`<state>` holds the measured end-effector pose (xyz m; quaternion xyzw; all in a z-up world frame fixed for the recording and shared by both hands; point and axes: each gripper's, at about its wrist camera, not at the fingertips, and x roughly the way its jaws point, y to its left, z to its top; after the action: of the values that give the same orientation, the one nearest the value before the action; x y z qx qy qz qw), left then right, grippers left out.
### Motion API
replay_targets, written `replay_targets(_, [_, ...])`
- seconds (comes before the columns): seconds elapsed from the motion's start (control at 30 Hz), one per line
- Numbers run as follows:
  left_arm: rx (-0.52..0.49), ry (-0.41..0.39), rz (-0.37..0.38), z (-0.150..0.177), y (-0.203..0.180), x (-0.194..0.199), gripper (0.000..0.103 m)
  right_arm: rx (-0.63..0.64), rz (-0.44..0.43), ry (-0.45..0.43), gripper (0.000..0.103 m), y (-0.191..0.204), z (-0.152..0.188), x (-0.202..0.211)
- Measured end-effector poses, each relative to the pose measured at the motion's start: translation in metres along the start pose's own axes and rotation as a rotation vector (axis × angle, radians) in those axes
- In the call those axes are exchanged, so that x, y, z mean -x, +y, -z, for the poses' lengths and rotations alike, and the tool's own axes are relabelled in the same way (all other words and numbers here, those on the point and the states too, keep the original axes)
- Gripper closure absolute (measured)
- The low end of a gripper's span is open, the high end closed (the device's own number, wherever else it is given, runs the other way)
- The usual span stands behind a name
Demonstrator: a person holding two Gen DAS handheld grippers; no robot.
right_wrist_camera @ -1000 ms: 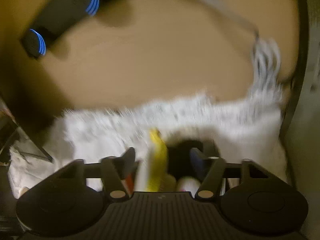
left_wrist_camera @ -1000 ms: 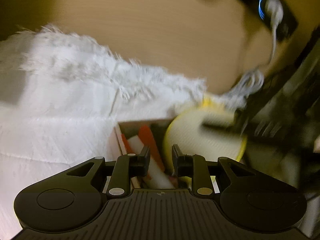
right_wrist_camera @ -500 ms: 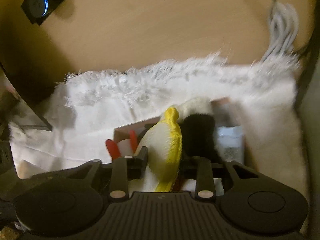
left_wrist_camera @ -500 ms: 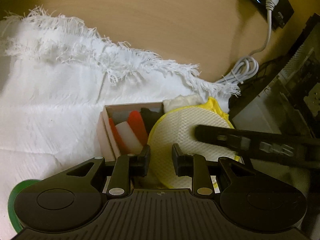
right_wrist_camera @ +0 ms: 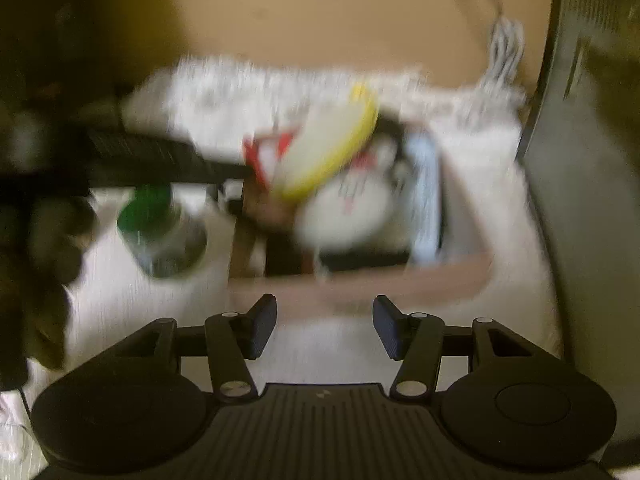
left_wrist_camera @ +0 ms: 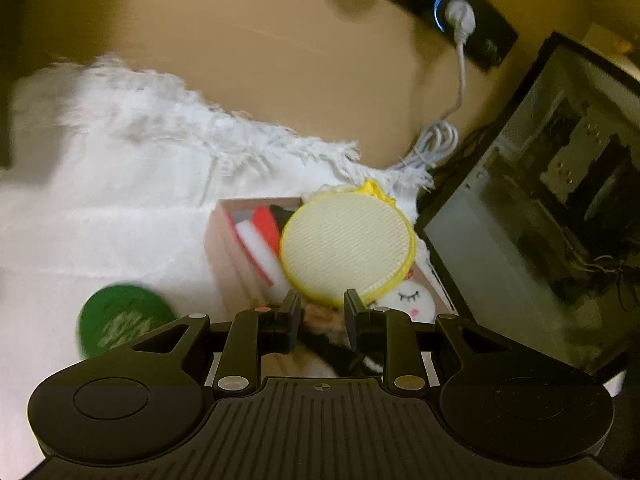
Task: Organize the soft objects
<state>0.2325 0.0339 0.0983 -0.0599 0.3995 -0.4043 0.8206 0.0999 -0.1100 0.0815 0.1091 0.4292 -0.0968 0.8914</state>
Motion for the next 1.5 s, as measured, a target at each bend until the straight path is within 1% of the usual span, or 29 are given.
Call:
replay_targets(0.07, [0.012,-0.034,-0.041,0.018,0.003,0.017,0.077,0.008,0.002,0.043,0.049,0.005,0.009,-0.013])
replay_targets(0.1, [0.012,-0.045,-0.065,0.026,0.004,0.024,0.077,0.04,-0.004,0.049,0.049,0.009,0.015,-0.016])
replay_targets(0.17, [0.014,-0.067,-0.131,0.053,0.002,0.039,0.077,0.144,0.001,0.026,0.048,0.017,0.024,-0.014])
replay_targets(0.2, [0.021,-0.076,-0.163,0.063,0.001,0.043,0.077,0.202,-0.001,0.003,0.045,0.02,0.03,-0.01])
replay_targets(0.27, [0.035,-0.107,-0.241,0.093,-0.004,0.051,0.077,0.285,-0.028,-0.026,0.028,0.019,0.039,-0.006])
replay_targets(0.33, [0.057,-0.141,-0.338,0.121,-0.011,0.054,0.077,0.334,-0.062,-0.04,0.025,0.012,0.045,-0.006])
replay_targets(0.37, [0.093,-0.144,-0.393,0.137,-0.016,0.052,0.077,0.356,-0.08,-0.046,0.023,0.006,0.048,-0.008])
replay_targets(0.4, [0.141,-0.143,-0.432,0.149,-0.019,0.051,0.077,0.374,-0.105,-0.052,0.022,0.001,0.052,-0.009])
replay_targets(0.47, [0.226,-0.155,-0.486,0.173,-0.029,0.048,0.077,0.386,-0.138,-0.045,0.021,-0.01,0.061,-0.014])
replay_targets(0.5, [0.247,-0.155,-0.516,0.183,-0.035,0.044,0.077,0.39,-0.168,-0.034,0.02,-0.017,0.065,-0.017])
replay_targets(0.57, [0.252,-0.155,-0.582,0.198,-0.05,0.036,0.077,0.422,-0.214,-0.011,0.016,-0.026,0.073,-0.019])
replay_targets(0.6, [0.241,-0.18,-0.615,0.205,-0.057,0.035,0.077,0.443,-0.224,-0.008,0.014,-0.028,0.078,-0.021])
replay_targets(0.67, [0.232,-0.205,-0.673,0.213,-0.071,0.031,0.076,0.483,-0.225,-0.012,0.002,-0.032,0.087,-0.027])
replay_targets(0.7, [0.231,-0.21,-0.688,0.215,-0.077,0.029,0.076,0.496,-0.214,-0.017,0.0,-0.032,0.091,-0.029])
replay_targets(0.77, [0.223,-0.213,-0.724,0.22,-0.088,0.027,0.076,0.49,-0.225,-0.056,0.0,-0.037,0.095,-0.03])
replay_targets(0.9, [0.21,-0.211,-0.781,0.228,-0.104,0.021,0.076,0.452,-0.207,-0.053,0.0,-0.034,0.087,-0.038])
replay_targets(1.0, [0.224,-0.225,-0.799,0.232,-0.109,0.021,0.075,0.445,-0.225,-0.054,0.0,-0.039,0.085,-0.04])
replay_targets(1.1, [0.231,-0.239,-0.82,0.233,-0.112,0.019,0.075,0.478,-0.273,-0.101,0.0,-0.049,0.09,-0.04])
replay_targets(1.17, [0.185,-0.237,-0.86,0.235,-0.118,0.013,0.075,0.486,-0.307,-0.148,0.0,-0.058,0.095,-0.039])
replay_targets(1.23, [0.157,-0.246,-0.891,0.237,-0.123,0.008,0.075,0.46,-0.296,-0.169,0.0,-0.061,0.096,-0.039])
replay_targets(1.27, [0.159,-0.254,-0.903,0.239,-0.125,0.007,0.075,0.455,-0.292,-0.193,0.0,-0.061,0.099,-0.039])
replay_targets(1.37, [0.179,-0.271,-0.919,0.24,-0.127,0.006,0.075,0.453,-0.3,-0.195,0.0,-0.062,0.098,-0.04])
replay_targets(1.5, [0.18,-0.249,-0.917,0.237,-0.128,0.006,0.075,0.458,-0.3,-0.195,0.0,-0.063,0.098,-0.04])
